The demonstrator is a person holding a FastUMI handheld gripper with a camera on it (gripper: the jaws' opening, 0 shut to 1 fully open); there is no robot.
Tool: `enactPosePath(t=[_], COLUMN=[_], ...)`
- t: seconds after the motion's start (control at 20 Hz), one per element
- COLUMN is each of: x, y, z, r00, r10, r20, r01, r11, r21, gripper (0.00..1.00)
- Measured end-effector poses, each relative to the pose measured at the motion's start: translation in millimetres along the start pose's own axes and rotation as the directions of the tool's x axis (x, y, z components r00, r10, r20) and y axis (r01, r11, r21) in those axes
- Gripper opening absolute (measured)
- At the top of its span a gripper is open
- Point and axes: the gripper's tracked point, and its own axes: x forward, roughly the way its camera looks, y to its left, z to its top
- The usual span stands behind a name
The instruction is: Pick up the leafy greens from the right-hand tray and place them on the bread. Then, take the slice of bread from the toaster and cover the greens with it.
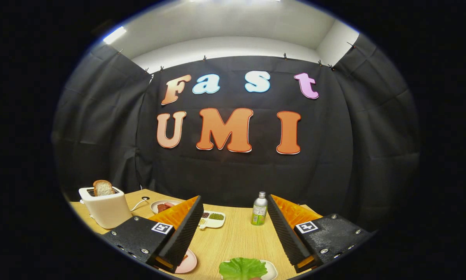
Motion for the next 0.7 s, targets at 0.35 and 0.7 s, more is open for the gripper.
enactPosePath(t=[0.35, 0.7], x=[0.3, -0.2], y=[5.3, -0.1], z=[-16.9, -35.7], r00=[0.996, 0.98], r10=[0.044, 0.039], r20=[-0.083, -0.197], r01=[-0.041, -0.029], r11=[0.998, 0.998], r21=[0.044, 0.053], gripper=[0.99, 0.99])
